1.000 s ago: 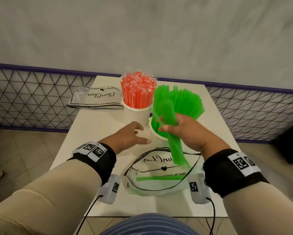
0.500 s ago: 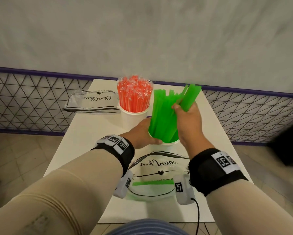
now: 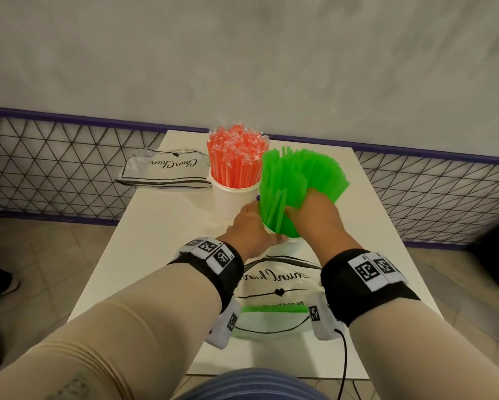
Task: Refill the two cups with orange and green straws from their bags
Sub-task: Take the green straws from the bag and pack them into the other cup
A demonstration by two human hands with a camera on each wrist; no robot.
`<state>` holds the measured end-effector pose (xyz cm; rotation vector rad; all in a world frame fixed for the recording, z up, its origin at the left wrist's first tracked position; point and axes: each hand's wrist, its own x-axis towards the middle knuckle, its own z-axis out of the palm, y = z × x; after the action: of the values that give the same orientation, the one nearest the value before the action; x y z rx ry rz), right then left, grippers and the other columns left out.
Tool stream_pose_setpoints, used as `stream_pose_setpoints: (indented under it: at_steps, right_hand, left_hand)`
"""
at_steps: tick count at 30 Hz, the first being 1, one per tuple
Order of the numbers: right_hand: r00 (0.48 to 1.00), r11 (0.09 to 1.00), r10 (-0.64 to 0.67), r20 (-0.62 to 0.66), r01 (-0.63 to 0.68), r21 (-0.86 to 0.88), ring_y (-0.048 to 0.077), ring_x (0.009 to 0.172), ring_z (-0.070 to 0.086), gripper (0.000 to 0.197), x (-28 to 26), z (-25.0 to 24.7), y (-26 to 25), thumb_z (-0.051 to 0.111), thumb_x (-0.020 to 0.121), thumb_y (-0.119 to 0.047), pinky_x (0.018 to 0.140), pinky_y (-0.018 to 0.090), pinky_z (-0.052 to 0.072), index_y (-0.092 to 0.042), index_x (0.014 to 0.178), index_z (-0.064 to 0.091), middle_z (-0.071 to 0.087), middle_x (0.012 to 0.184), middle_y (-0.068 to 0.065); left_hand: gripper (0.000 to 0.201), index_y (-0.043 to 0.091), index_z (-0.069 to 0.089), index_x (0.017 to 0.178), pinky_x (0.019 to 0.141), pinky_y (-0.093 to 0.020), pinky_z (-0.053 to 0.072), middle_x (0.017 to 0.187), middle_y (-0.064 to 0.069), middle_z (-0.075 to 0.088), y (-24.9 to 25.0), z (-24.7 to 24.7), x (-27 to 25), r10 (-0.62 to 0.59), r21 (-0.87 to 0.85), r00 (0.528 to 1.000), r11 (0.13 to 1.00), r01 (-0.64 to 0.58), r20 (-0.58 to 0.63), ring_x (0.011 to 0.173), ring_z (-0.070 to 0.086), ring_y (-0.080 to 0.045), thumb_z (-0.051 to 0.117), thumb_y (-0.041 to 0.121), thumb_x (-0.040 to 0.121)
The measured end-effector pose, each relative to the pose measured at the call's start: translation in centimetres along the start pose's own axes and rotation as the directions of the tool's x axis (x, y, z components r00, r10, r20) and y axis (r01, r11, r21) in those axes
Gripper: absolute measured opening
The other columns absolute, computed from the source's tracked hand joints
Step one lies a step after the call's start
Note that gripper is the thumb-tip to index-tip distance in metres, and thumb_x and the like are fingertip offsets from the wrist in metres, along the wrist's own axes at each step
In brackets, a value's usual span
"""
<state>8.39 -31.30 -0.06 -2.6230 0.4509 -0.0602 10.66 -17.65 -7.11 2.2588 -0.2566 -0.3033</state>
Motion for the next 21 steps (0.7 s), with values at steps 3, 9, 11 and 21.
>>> stream_pose_setpoints:
  at_steps: [3, 9, 11, 21]
  right_hand:
    - [0.996, 0.995, 0.033, -0.080, -0.025, 0.091, 0.036, 0.110, 0.057, 0.055, -0.4, -0.8, 0.6, 0.076, 0.082, -0.021, 0.075, 0.032, 0.040, -0.002, 0.122, 0.044, 0.058, 0.120, 0.018]
    - [0.948, 0.931, 0.034, -0.317, 0.085, 0.356, 0.032, 0.120, 0.054, 0.093, -2.8, -0.8, 1.4, 0.084, 0.073, -0.020, 0.098, 0.038, 0.046, -0.012, 0.143, 0.023, 0.038, 0.145, 0.012]
    - [0.856, 0.925, -0.071, -0.512, 0.249, 0.287, 0.029, 0.103, 0.058, 0.088, -3.9, -0.8, 1.7, 0.082, 0.075, -0.023, 0.087, 0.037, 0.052, -0.017, 0.141, 0.023, 0.043, 0.133, 0.015]
    - [0.676, 0.730, -0.473, 0.566, 0.660, -0.178, 0.027, 0.077, 0.058, 0.017, -7.6, 7.0, -0.2, 0.060, 0.087, -0.026, 0.064, 0.031, 0.040, -0.010, 0.090, 0.062, 0.060, 0.083, 0.006]
  left_hand:
    - [0.101, 0.025, 0.032, 0.145, 0.108, -0.043, 0.039, 0.142, -0.002, 0.036, 0.8, -1.0, -0.8, -0.056, -0.019, 0.998, 0.998, 0.057, 0.026, 0.128, 0.043, -0.023, 0.082, 0.054, 0.062]
    - [0.092, 0.013, 0.032, 0.139, 0.101, -0.039, 0.044, 0.139, -0.008, 0.035, -0.5, -2.2, -2.3, -0.234, -0.050, 0.970, 0.970, 0.237, 0.057, 0.123, 0.044, -0.026, 0.082, 0.046, 0.070]
    - [0.064, 0.016, 0.047, 0.122, 0.092, -0.036, 0.047, 0.128, -0.005, 0.039, -1.7, -2.7, -3.1, -0.256, 0.043, 0.958, 0.967, 0.252, 0.126, 0.110, 0.049, -0.023, 0.080, 0.041, 0.074]
    - [0.020, 0.015, 0.066, 0.100, 0.076, -0.029, 0.048, 0.093, -0.005, 0.064, -4.5, 0.1, -5.8, -0.322, 0.572, 0.795, 0.819, -0.038, 0.514, 0.092, 0.062, -0.022, 0.067, 0.024, 0.082]
